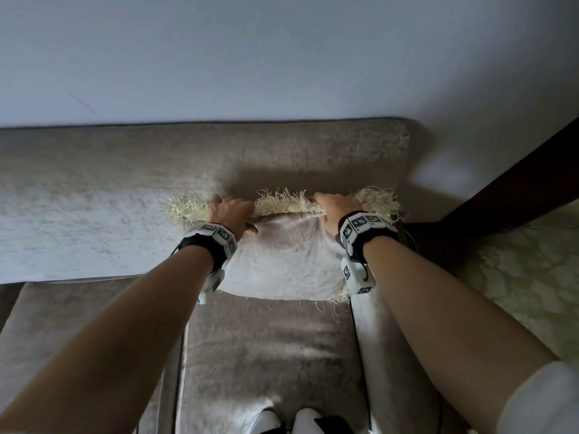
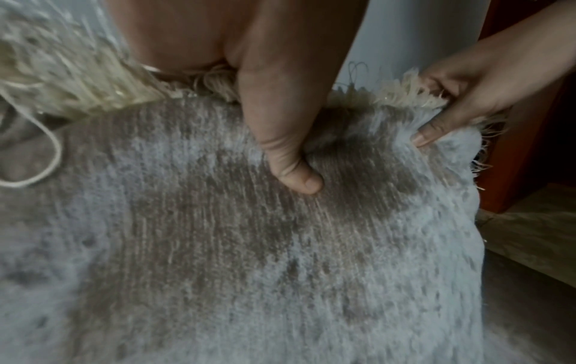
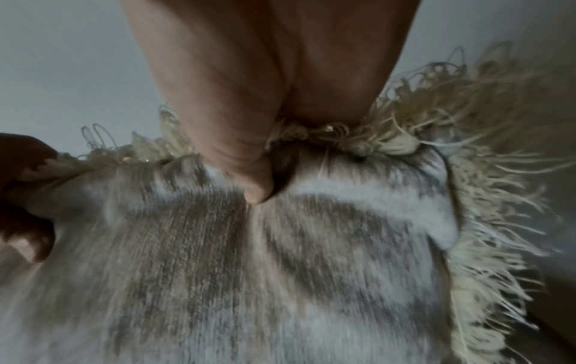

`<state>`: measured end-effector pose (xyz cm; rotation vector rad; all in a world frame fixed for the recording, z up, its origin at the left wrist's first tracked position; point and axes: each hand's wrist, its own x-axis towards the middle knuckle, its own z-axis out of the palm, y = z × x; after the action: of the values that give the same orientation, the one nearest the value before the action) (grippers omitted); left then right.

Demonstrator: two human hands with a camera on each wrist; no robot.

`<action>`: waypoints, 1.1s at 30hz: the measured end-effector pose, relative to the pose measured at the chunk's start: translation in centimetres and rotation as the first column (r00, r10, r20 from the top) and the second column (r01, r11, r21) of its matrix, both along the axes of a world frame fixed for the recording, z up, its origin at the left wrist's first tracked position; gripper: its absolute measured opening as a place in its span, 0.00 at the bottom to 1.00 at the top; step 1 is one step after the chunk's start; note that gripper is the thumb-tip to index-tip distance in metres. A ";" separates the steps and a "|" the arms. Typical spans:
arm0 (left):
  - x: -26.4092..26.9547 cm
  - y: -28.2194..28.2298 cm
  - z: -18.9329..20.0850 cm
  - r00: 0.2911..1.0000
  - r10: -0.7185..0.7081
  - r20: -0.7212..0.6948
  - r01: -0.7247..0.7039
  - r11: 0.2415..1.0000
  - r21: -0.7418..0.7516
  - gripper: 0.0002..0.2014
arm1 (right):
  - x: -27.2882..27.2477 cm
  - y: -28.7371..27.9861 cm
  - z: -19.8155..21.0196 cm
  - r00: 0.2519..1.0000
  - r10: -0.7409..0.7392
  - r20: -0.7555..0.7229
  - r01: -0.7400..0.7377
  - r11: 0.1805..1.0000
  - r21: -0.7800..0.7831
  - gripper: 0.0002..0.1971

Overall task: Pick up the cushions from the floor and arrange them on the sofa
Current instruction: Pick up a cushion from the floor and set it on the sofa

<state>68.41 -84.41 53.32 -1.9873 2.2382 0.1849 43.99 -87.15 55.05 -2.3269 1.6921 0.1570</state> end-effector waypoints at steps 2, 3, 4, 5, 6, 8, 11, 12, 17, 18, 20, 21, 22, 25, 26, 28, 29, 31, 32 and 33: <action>-0.1 -0.7 -0.6 1.000 -0.011 -0.012 0.010 0.999 -0.036 0.19 | -0.5 -0.7 -0.9 0.999 -0.032 0.040 0.035 0.998 -0.059 0.18; -0.3 -0.9 -0.9 1.000 -0.012 -0.003 0.012 0.999 -0.049 0.21 | -0.8 -0.9 -1.4 0.998 -0.038 0.055 0.042 0.996 -0.084 0.16; -0.3 -1.0 -1.1 1.000 -0.009 0.004 0.010 0.998 -0.055 0.22 | -1.1 -1.1 -1.9 0.997 -0.035 0.066 0.042 0.993 -0.110 0.15; -0.3 -1.1 -1.4 1.000 -0.001 0.000 0.001 0.999 -0.054 0.23 | -1.2 -1.3 -2.6 0.997 -0.029 0.069 0.039 0.990 -0.139 0.15; -0.2 -1.1 -1.7 1.000 0.015 -0.013 -0.015 0.999 -0.045 0.24 | -1.3 -1.4 -3.3 0.998 -0.029 0.064 0.039 0.985 -0.166 0.16; -0.1 -1.1 -2.0 0.999 0.037 -0.037 -0.037 0.999 -0.004 0.26 | -1.1 -1.8 -4.3 0.997 -0.053 0.055 0.063 0.978 -0.197 0.19; 0.0 -1.2 -2.3 0.998 0.040 -0.048 -0.036 0.995 0.089 0.25 | -0.4 -2.0 -5.0 0.995 -0.095 0.037 0.100 0.980 -0.174 0.22; 0.0 -1.3 -2.4 0.996 0.052 -0.067 -0.043 0.991 0.130 0.23 | -0.2 -2.0 -5.2 0.995 -0.100 0.019 0.102 0.981 -0.167 0.22; -0.9 -2.6 -2.0 0.995 0.035 -0.090 -0.008 0.958 0.287 0.19 | 0.1 -2.7 -6.3 0.992 -0.128 -0.018 0.124 0.981 -0.151 0.23; -1.0 -2.9 -2.0 0.996 0.023 -0.082 0.003 0.955 0.297 0.19 | 0.1 -2.8 -6.6 0.992 -0.128 -0.014 0.124 0.979 -0.163 0.23; -0.9 -3.4 -2.4 0.993 0.065 -0.100 -0.035 0.959 0.280 0.18 | 0.1 -2.7 -7.1 0.991 -0.129 0.016 0.130 0.968 -0.213 0.23; -0.8 -3.6 -2.7 0.989 0.103 -0.107 -0.076 0.969 0.235 0.18 | 0.1 -2.8 -7.4 0.990 -0.132 0.048 0.140 0.961 -0.240 0.25; -0.6 -3.7 -3.2 0.986 0.137 -0.097 -0.119 0.978 0.173 0.18 | 0.2 -2.8 -7.6 0.987 -0.136 0.080 0.153 0.951 -0.267 0.29; -0.5 -2.7 -4.7 0.990 0.138 -0.014 -0.138 0.989 -0.059 0.24 | 0.4 -2.2 -8.3 0.977 -0.136 0.163 0.187 0.916 -0.354 0.41; -0.4 -2.0 -5.2 0.992 0.124 -0.002 -0.123 0.986 -0.112 0.27 | 0.4 -1.7 -8.6 0.974 -0.125 0.191 0.191 0.905 -0.381 0.42; 0.1 -1.0 -6.0 0.995 0.094 -0.018 -0.096 0.971 -0.219 0.32 | 0.3 -0.6 -9.0 0.963 -0.114 0.243 0.210 0.885 -0.416 0.42; 0.3 -0.6 -6.3 0.996 0.084 -0.025 -0.088 0.961 -0.264 0.32 | 0.2 0.1 -9.1 0.959 -0.121 0.256 0.226 0.874 -0.431 0.42; 0.7 0.2 -6.8 0.996 0.080 -0.042 -0.089 0.949 -0.304 0.29 | 0.0 1.2 -9.3 0.946 -0.138 0.293 0.260 0.863 -0.433 0.41; 0.9 0.5 -6.7 0.995 0.080 -0.052 -0.092 0.950 -0.299 0.26 | 0.0 1.7 -9.4 0.937 -0.131 0.324 0.267 0.866 -0.424 0.41; 1.0 0.7 -6.5 0.996 0.074 -0.057 -0.087 0.955 -0.282 0.22 | 0.0 2.3 -9.4 0.929 -0.114 0.352 0.261 0.875 -0.407 0.41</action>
<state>69.41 -83.74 46.83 -2.2393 2.3261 -0.0911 44.02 -84.86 45.61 -2.2871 1.9202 -0.6857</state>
